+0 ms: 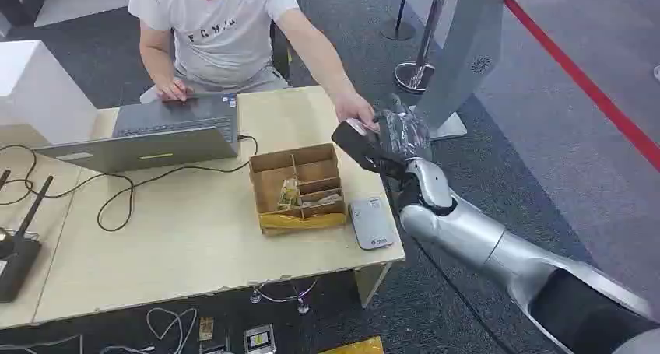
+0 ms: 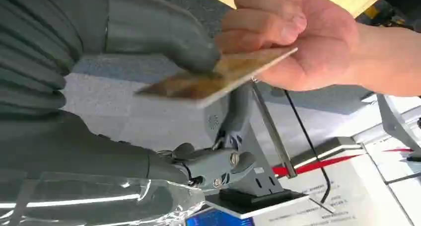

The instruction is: Pass the card to the sensor for recognition and then transmit it.

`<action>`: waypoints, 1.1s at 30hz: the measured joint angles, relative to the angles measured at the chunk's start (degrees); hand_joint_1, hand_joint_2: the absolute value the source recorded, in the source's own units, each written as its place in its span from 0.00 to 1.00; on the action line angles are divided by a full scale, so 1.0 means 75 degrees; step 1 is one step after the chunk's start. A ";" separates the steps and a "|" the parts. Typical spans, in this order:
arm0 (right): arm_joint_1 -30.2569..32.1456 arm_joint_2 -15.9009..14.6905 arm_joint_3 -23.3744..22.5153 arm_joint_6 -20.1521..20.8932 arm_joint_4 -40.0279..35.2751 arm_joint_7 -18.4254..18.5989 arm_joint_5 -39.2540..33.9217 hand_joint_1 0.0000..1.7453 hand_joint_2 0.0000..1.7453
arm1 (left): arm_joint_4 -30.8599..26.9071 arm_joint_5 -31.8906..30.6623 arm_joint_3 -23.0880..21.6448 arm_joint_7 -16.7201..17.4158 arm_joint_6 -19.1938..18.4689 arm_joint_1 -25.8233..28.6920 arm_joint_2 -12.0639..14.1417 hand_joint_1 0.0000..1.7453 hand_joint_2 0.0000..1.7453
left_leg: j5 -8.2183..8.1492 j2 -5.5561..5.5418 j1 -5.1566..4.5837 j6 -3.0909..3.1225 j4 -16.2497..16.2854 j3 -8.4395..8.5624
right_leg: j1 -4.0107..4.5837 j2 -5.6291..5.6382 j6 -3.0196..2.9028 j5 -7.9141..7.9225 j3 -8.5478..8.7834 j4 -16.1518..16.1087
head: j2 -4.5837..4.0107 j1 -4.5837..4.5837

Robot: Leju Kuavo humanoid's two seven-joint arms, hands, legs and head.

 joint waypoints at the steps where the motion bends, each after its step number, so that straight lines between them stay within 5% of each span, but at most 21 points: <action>1: 0.0001 0.0000 -0.0003 -0.0017 0.0000 -0.0003 -0.0044 1.00 1.00 | 0.0000 0.0009 -0.0021 0.0000 0.0000 -0.0001 0.0006 0.00 0.00 | 0.0000 0.0000 0.0000 0.0000 0.0000 0.0000 | 0.0000 0.0000 0.0000 0.0000 -0.0001 0.0000 | 0.0000 0.0000; 33: 0.0585 -0.0006 -0.0026 -0.0154 0.0446 -0.0172 -0.0268 1.00 1.00 | -0.0064 0.1023 -0.0837 0.0000 0.0140 -0.0007 0.0082 0.00 0.00 | 0.0000 0.0003 0.0000 0.0000 0.0000 -0.0001 | 0.0000 0.0009 0.0000 0.0000 -0.0005 -0.0001 | 0.0000 0.0000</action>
